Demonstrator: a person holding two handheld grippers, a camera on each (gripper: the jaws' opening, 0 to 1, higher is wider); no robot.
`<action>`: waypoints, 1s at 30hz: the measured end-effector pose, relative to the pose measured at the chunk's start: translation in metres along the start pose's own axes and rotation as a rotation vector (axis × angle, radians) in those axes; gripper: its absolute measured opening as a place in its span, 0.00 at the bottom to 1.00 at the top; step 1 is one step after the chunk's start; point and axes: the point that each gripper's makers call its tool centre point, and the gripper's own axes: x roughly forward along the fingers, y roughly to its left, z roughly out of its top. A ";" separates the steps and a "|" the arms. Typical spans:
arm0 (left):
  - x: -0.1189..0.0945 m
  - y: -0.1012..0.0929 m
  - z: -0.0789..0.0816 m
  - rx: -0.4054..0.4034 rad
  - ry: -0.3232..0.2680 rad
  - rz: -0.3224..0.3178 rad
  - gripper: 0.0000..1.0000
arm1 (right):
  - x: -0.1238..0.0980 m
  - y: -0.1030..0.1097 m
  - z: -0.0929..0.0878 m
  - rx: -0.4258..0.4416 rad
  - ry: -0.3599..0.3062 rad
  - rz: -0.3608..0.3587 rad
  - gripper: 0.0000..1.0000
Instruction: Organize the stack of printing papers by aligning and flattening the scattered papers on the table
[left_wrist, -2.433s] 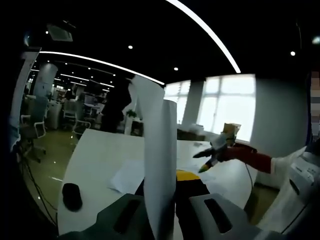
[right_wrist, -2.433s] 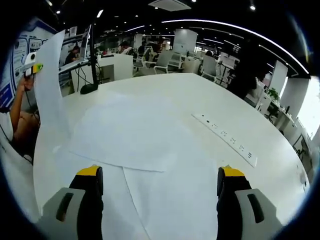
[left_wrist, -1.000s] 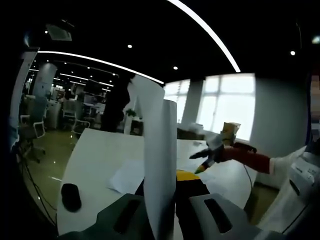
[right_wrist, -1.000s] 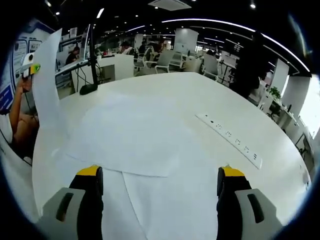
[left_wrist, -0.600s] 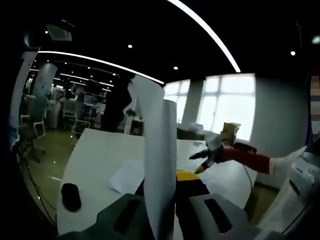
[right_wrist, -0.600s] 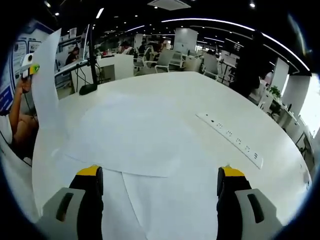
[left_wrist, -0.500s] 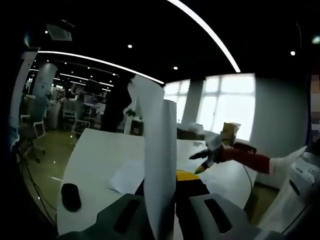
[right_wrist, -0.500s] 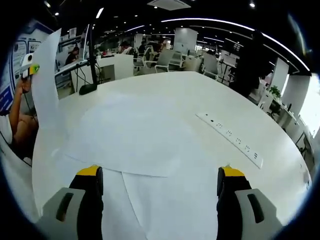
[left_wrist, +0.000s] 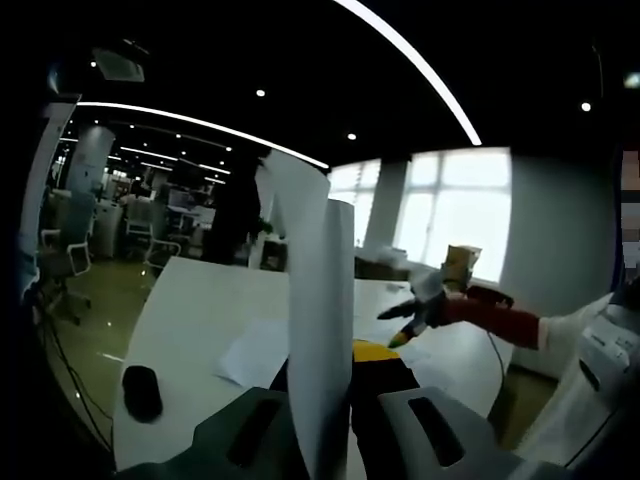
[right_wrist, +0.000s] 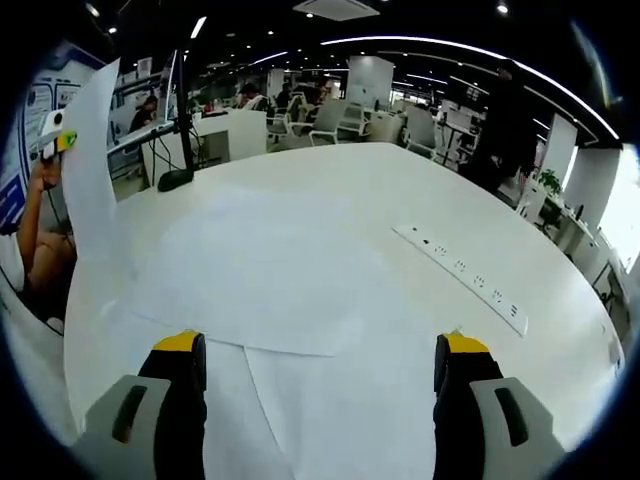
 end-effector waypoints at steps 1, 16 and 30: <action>0.000 0.000 0.000 0.001 0.000 0.000 0.06 | 0.001 0.000 0.000 -0.002 0.002 0.001 0.90; -0.001 -0.003 0.000 0.004 0.001 -0.002 0.06 | 0.006 0.004 0.001 -0.007 0.004 0.003 0.90; -0.005 -0.001 0.002 0.003 -0.010 0.000 0.06 | 0.013 0.010 0.003 -0.016 0.016 0.008 0.90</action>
